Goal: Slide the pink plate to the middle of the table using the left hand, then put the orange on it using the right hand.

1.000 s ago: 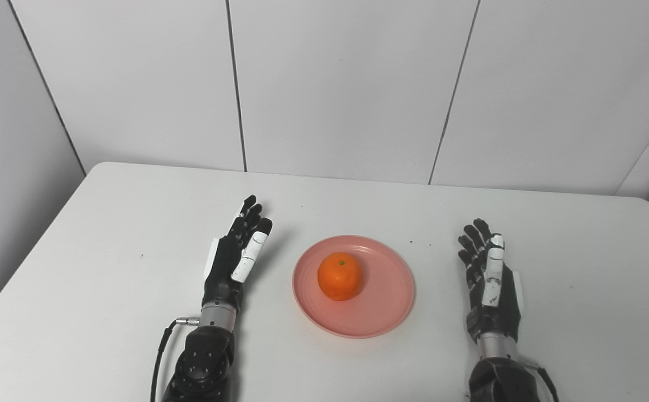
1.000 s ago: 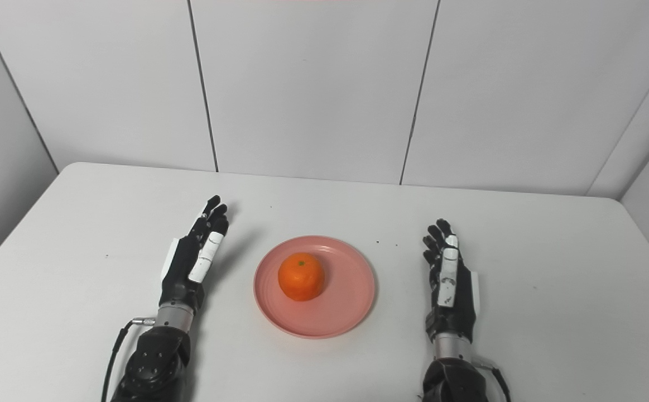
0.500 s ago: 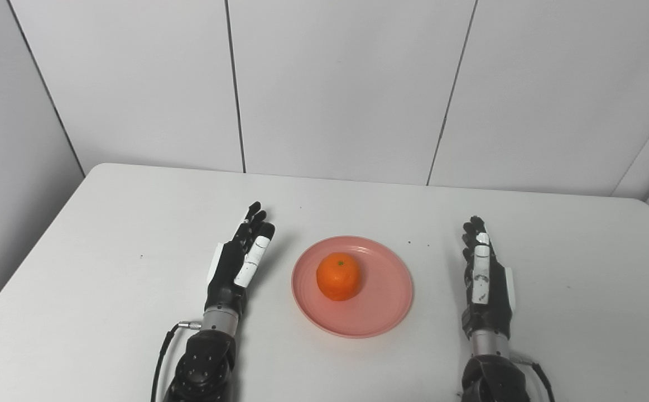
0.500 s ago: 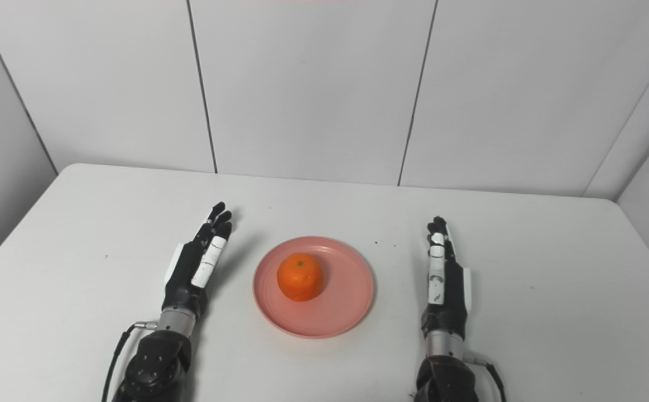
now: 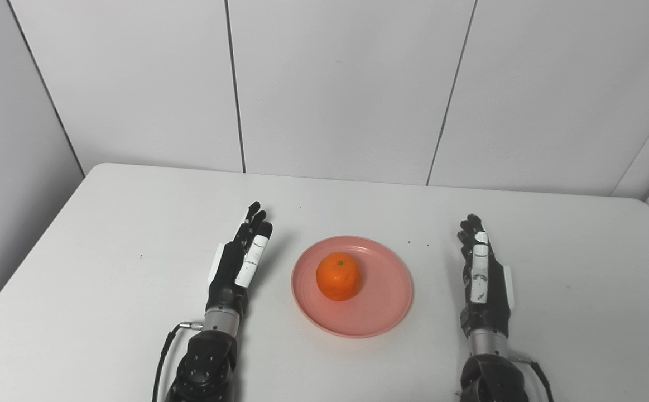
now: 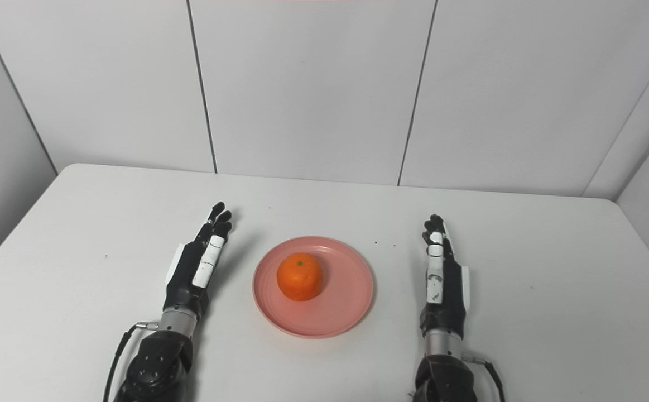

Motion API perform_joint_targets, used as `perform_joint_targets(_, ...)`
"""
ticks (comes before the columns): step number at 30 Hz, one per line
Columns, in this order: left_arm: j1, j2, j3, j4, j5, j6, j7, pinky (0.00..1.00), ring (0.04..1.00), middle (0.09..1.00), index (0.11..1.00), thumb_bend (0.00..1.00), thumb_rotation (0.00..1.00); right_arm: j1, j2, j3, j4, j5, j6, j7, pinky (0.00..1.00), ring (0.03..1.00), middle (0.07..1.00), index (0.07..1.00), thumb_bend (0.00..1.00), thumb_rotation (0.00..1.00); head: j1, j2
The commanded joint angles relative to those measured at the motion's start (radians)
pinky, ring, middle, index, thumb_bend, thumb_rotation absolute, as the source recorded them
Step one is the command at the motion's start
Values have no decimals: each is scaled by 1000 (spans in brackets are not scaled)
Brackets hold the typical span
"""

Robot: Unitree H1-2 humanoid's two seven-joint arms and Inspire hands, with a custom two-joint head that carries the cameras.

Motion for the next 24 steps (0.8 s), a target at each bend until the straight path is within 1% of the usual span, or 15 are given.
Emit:
perform_joint_targets(1, 12, -17, -6, -1, 2, 10, 8, 982, 952, 953, 944, 819, 858, 45, 9, 1, 35, -3, 2, -7, 1000, 921, 903, 893, 796, 1000, 1, 1)
perform_joint_targets(9, 14, -18, -6, -7, 1, 13, 7, 978, 946, 950, 934, 809, 847, 48, 8, 3, 22, 0, 24, -8, 1000, 923, 908, 900, 801, 1000, 1, 3)
perform_joint_targets(16, 15, -20, -2, -3, -7, 12, 4, 979, 947, 947, 927, 840, 836, 47, 4, 4, 11, 6, 51, 0, 1000, 923, 903, 899, 820, 1000, 0, 3)
perform_joint_targets(19, 16, -22, -1, -3, -6, 14, 4, 978, 947, 945, 924, 847, 834, 47, -4, 12, 5, 5, 60, 13, 1000, 928, 908, 904, 818, 1000, 0, 3)
perform_joint_targets(22, 21, -24, -2, -13, 0, 21, 8, 977, 946, 945, 925, 836, 838, 45, -19, 30, 0, -6, 56, 29, 1000, 933, 914, 911, 793, 1000, 0, 6)
perform_joint_targets(24, 23, -26, -3, -17, 6, 28, 13, 977, 942, 943, 925, 826, 845, 43, -28, 41, -2, -6, 59, 38, 1000, 934, 915, 908, 801, 1000, 1, 7)
